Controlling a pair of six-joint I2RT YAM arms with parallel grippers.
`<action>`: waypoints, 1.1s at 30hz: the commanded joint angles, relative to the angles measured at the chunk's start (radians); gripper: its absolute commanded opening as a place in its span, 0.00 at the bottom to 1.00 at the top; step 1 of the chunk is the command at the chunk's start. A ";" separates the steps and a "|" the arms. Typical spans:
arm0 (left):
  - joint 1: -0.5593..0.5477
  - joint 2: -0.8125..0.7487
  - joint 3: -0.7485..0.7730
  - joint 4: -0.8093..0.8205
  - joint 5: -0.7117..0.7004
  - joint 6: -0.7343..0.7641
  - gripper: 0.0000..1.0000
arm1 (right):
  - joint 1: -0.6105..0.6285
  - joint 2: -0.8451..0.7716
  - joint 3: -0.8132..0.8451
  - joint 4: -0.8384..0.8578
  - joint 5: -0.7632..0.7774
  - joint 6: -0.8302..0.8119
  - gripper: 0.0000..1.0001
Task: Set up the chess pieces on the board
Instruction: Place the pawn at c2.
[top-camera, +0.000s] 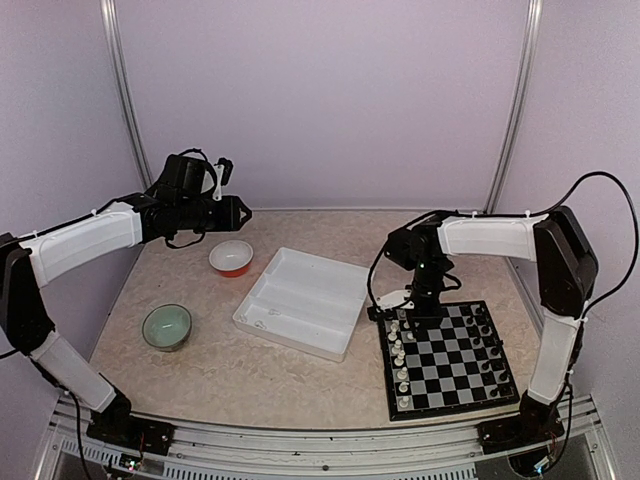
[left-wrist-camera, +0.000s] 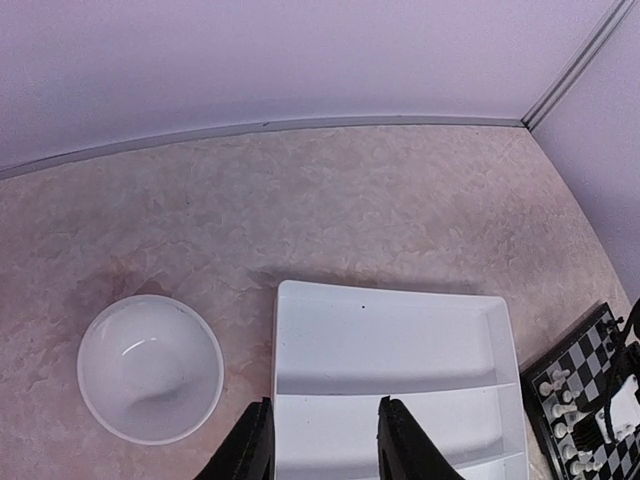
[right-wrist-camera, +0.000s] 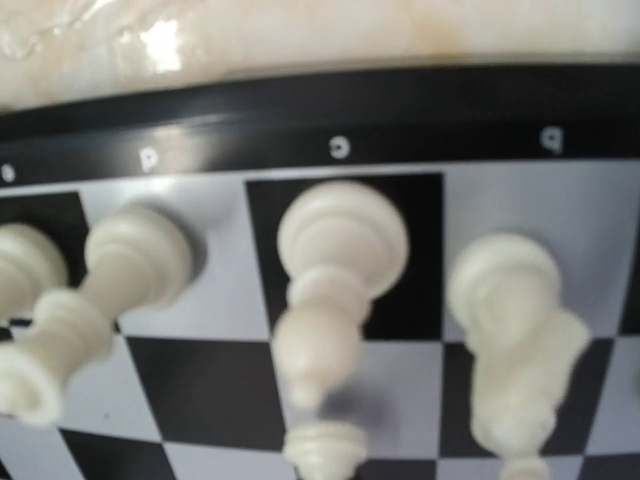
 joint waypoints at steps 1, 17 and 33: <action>0.008 -0.020 -0.008 0.005 0.018 0.008 0.36 | 0.013 0.022 0.014 -0.006 0.000 0.006 0.05; 0.008 -0.008 -0.007 0.004 0.037 0.003 0.36 | 0.018 0.040 0.034 0.006 0.003 0.013 0.13; 0.008 -0.001 -0.004 -0.001 0.053 0.000 0.36 | 0.025 0.047 0.042 0.018 0.001 0.023 0.12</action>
